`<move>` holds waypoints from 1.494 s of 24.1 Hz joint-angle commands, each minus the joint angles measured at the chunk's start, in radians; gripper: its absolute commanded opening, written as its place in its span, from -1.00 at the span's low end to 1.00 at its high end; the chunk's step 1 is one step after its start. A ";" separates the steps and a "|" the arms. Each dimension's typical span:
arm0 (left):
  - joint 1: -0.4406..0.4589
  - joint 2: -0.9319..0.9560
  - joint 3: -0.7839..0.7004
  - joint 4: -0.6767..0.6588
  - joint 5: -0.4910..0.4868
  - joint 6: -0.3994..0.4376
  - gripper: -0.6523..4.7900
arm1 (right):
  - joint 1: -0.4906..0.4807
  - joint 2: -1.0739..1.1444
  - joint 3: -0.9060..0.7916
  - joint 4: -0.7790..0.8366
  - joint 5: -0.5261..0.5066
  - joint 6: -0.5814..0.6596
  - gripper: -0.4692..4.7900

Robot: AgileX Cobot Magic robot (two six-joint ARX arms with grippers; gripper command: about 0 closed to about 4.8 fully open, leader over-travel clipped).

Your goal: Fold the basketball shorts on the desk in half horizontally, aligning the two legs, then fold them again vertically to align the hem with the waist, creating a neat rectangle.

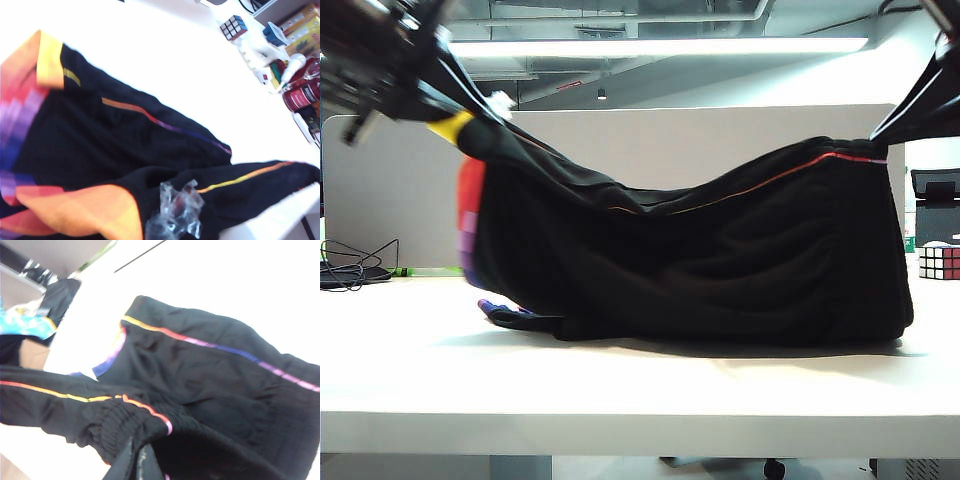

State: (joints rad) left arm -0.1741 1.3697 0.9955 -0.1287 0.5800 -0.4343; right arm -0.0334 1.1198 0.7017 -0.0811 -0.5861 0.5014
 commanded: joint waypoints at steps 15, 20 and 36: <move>-0.005 0.628 0.541 0.077 0.005 0.036 -0.76 | -0.052 0.407 0.181 0.156 0.072 -0.004 -0.84; -0.003 0.676 0.547 0.124 -0.049 0.040 0.42 | -0.076 0.435 0.183 0.212 0.077 -0.004 -0.08; 0.014 0.510 0.513 -0.259 0.014 0.169 0.46 | -0.158 0.358 0.166 -0.141 -0.071 -0.166 0.26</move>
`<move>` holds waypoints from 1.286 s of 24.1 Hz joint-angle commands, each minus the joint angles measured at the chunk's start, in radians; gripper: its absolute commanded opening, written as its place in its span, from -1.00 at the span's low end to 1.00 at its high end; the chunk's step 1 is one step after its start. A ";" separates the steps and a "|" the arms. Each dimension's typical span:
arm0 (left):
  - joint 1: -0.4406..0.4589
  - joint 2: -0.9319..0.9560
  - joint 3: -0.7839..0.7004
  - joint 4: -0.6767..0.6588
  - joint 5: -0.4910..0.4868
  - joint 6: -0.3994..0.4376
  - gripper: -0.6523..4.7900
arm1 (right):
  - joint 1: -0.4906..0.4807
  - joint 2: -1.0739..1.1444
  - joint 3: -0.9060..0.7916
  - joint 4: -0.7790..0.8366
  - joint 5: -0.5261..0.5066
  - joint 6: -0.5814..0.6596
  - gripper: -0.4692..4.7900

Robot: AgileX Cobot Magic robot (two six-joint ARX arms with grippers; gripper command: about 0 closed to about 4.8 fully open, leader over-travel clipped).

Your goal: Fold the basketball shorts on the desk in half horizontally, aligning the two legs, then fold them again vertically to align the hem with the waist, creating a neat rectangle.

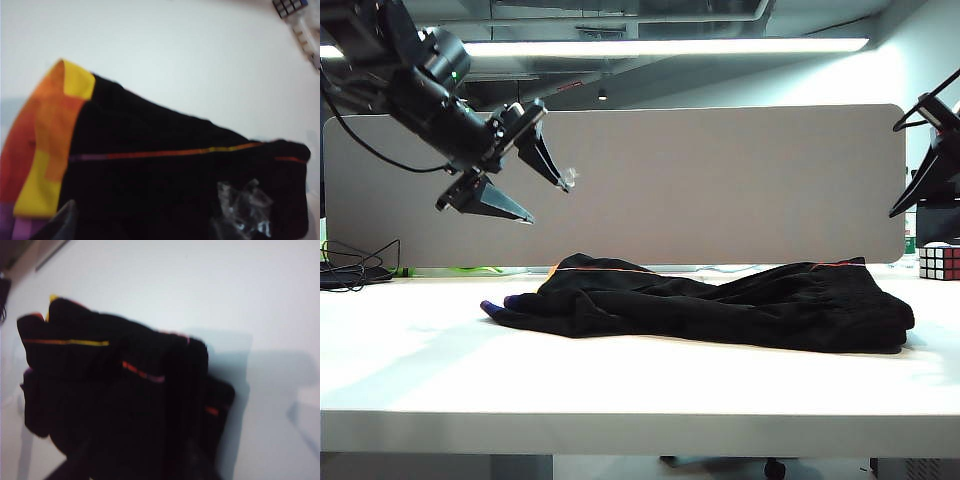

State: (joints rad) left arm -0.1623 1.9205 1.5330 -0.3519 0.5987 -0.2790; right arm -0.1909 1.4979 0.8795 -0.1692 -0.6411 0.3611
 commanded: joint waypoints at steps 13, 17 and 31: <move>0.004 -0.255 -0.319 0.077 -0.071 0.014 0.46 | 0.003 0.047 -0.084 -0.013 -0.068 0.006 0.59; 0.004 -0.256 -0.321 0.093 -0.071 0.016 0.46 | 0.015 0.123 -0.084 0.026 -0.069 0.006 0.74; 0.023 -0.256 -0.321 0.106 -0.071 0.014 0.46 | 0.143 0.344 -0.083 0.245 -0.006 0.145 0.39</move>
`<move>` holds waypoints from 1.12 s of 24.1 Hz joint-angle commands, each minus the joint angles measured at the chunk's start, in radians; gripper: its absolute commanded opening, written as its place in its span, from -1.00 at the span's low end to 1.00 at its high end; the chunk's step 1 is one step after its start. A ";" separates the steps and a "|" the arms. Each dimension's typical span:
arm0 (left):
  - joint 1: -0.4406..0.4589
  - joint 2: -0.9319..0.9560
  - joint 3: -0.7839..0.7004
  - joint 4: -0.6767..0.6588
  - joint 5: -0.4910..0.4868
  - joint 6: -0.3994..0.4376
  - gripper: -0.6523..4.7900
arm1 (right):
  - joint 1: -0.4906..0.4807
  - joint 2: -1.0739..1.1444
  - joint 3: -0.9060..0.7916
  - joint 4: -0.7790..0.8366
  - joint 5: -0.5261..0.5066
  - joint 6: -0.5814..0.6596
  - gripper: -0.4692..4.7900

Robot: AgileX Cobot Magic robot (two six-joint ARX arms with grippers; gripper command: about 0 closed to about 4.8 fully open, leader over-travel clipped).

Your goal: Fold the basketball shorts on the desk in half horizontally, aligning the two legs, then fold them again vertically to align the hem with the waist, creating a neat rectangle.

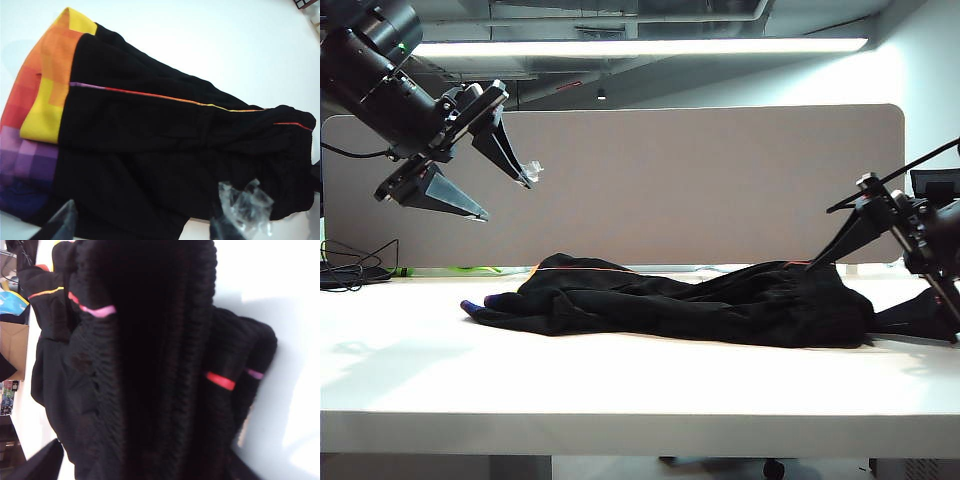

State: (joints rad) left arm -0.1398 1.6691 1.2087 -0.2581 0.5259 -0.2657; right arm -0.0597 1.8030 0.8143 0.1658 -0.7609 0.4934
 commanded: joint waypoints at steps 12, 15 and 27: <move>0.005 -0.006 0.003 -0.027 0.038 0.004 0.45 | 0.029 -0.052 -0.047 -0.058 0.068 -0.013 -0.84; 0.005 -0.006 0.003 -0.027 0.053 -0.004 0.32 | -0.007 -0.174 -0.058 -0.164 0.067 -0.066 -0.84; 0.005 -0.057 0.003 -0.047 0.093 0.007 0.32 | 0.077 -0.571 0.019 -0.364 0.191 -0.053 -0.84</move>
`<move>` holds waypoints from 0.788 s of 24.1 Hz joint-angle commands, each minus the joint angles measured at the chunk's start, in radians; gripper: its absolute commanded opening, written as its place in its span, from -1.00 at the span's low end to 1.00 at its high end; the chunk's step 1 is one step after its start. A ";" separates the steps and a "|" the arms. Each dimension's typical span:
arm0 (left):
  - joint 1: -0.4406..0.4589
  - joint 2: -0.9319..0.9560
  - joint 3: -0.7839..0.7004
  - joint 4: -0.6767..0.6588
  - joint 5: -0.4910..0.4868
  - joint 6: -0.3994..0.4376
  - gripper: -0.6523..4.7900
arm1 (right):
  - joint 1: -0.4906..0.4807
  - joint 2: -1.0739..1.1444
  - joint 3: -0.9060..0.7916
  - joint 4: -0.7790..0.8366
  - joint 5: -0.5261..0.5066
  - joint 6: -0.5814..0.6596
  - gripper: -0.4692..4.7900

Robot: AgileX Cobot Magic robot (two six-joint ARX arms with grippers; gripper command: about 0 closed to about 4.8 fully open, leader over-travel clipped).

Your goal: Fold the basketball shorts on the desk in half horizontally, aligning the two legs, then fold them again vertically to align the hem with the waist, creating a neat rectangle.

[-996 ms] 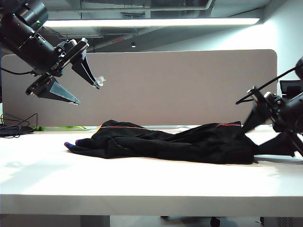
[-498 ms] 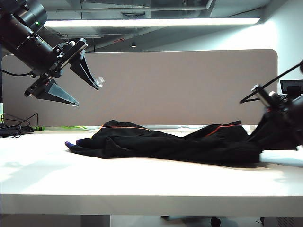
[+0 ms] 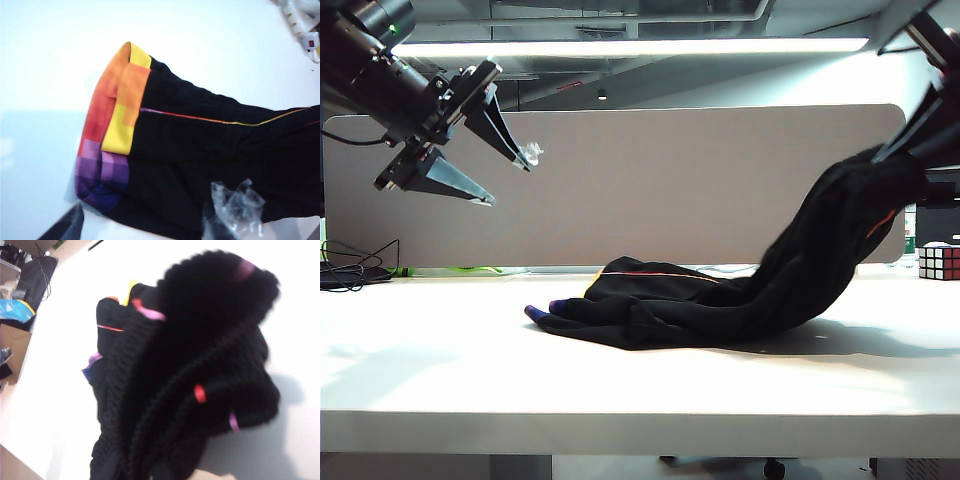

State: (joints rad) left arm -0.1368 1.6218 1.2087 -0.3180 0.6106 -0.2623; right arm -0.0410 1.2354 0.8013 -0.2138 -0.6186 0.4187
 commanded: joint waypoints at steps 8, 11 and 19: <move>0.002 -0.013 0.003 0.005 0.020 0.019 0.32 | 0.294 0.187 0.229 0.124 0.194 0.113 -0.84; 0.002 -0.013 0.003 -0.005 0.019 0.026 0.32 | 0.351 0.316 0.336 0.157 0.198 0.137 -0.84; 0.002 -0.013 0.003 -0.002 0.014 0.028 0.32 | 0.452 0.609 0.592 0.162 0.193 0.184 -0.84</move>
State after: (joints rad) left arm -0.1368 1.6157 1.2087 -0.3294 0.6243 -0.2398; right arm 0.4080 1.8332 1.3750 -0.0677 -0.4194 0.5903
